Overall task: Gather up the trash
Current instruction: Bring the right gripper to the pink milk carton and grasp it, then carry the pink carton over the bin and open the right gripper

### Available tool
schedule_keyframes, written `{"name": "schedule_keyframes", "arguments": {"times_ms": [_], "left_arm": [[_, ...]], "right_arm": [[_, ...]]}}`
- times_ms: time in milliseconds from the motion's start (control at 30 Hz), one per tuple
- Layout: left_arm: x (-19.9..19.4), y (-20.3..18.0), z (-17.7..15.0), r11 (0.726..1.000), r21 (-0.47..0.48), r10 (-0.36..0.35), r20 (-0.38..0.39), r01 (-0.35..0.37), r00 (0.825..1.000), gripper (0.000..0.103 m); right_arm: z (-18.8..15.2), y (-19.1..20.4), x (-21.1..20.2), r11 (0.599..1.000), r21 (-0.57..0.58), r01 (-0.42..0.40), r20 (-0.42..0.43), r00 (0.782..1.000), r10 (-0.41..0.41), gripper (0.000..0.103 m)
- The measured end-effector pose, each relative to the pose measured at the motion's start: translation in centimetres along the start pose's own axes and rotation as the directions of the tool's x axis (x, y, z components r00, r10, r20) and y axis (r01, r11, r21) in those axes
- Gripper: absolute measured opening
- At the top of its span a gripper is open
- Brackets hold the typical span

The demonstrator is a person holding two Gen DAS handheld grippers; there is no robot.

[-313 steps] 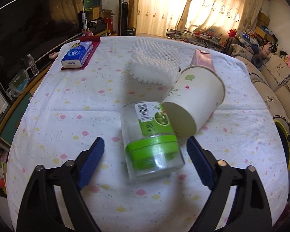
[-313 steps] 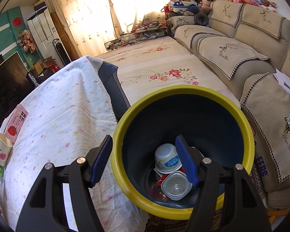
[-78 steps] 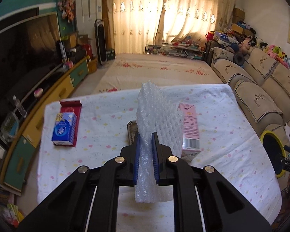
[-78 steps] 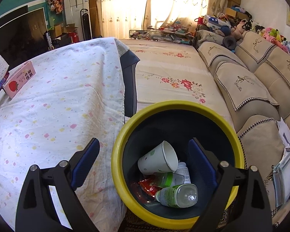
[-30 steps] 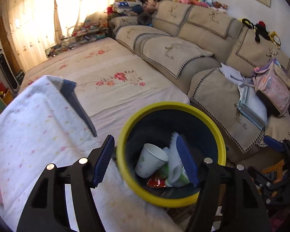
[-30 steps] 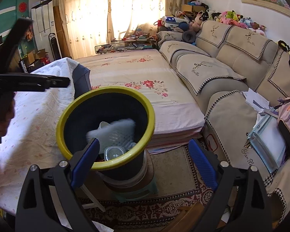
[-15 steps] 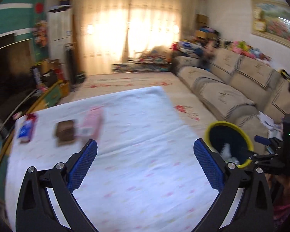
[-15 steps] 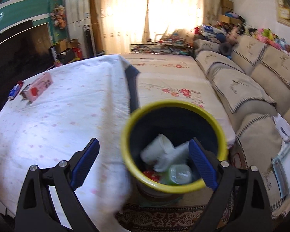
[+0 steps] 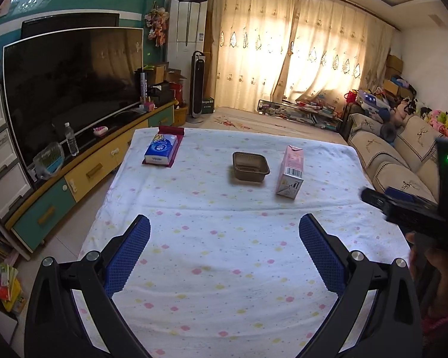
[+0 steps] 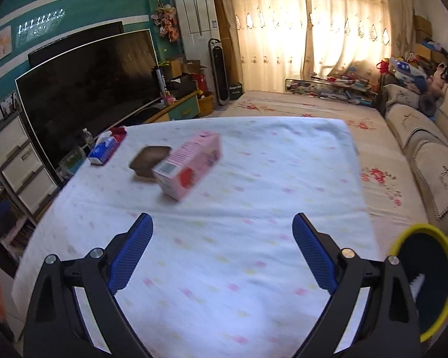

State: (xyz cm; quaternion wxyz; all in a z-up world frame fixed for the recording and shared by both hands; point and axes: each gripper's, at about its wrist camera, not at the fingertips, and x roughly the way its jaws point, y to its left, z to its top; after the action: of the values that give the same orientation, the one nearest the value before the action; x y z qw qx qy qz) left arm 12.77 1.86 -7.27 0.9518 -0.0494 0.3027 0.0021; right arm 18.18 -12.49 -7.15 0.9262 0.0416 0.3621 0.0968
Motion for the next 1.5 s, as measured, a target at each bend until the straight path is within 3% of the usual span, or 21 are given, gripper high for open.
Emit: {"name": "schedule_keyframes", "arguments": {"times_ms": [267, 500, 867, 1000, 1100, 1233, 1367, 1400, 1433, 1500], "left_arm": [[1.0, 1.1, -1.0, 0.999, -0.027, -0.025, -0.025, 0.024, 0.999, 0.098], [1.5, 1.5, -0.8, 0.998, -0.051, -0.042, -0.031, 0.041, 0.999, 0.098], [2.5, 1.0, -0.8, 0.996, -0.052, -0.069, -0.049, 0.066, 0.996, 0.098], [3.0, 1.0, -0.9, 0.994, -0.071, -0.087, -0.061, 0.083, 0.994, 0.098], [3.2, 0.7, -1.0, 0.994, -0.063, -0.092, -0.065, 0.088, 0.994, 0.098], [3.3, 0.6, -1.1, 0.994, -0.057, -0.096, -0.066, 0.092, 0.993, 0.098], [3.3, 0.7, -1.1, 0.994, -0.059, -0.093, -0.064, 0.089, 0.994, 0.098], [3.3, 0.9, -1.1, 0.994, -0.063, -0.093, -0.063, 0.089, 0.994, 0.098], [3.3, 0.9, -1.1, 0.994, -0.066, -0.093, -0.064, 0.089, 0.994, 0.098], [3.4, 1.0, -1.2, 0.993, -0.073, -0.094, -0.066, 0.089, 0.993, 0.098]], "right_arm": [[2.7, 5.2, 8.8, 0.998, 0.024, 0.057, -0.09, 0.994, -0.054, 0.09], [3.3, 4.7, 13.8, 0.99, 0.058, 0.127, -0.182, 0.977, -0.115, 0.09], [3.0, 0.6, 13.5, 0.976, 0.076, 0.204, -0.182, 0.965, -0.187, 0.089], [3.2, -0.5, 13.2, 0.982, 0.084, 0.168, -0.172, 0.973, -0.152, 0.087], [3.0, 0.1, 13.7, 0.987, 0.068, 0.148, -0.183, 0.974, -0.133, 0.08], [2.8, 1.3, 14.5, 0.99, 0.051, 0.134, -0.196, 0.973, -0.121, 0.06], [2.6, 1.4, 14.8, 0.99, 0.06, 0.129, -0.19, 0.975, -0.116, 0.052], [2.6, 1.4, 14.7, 0.991, 0.063, 0.12, -0.189, 0.976, -0.106, 0.042], [2.6, 1.3, 14.6, 0.991, 0.065, 0.117, -0.187, 0.977, -0.103, 0.039], [2.7, 1.1, 13.9, 0.993, 0.072, 0.096, -0.171, 0.982, -0.083, 0.038]]}}
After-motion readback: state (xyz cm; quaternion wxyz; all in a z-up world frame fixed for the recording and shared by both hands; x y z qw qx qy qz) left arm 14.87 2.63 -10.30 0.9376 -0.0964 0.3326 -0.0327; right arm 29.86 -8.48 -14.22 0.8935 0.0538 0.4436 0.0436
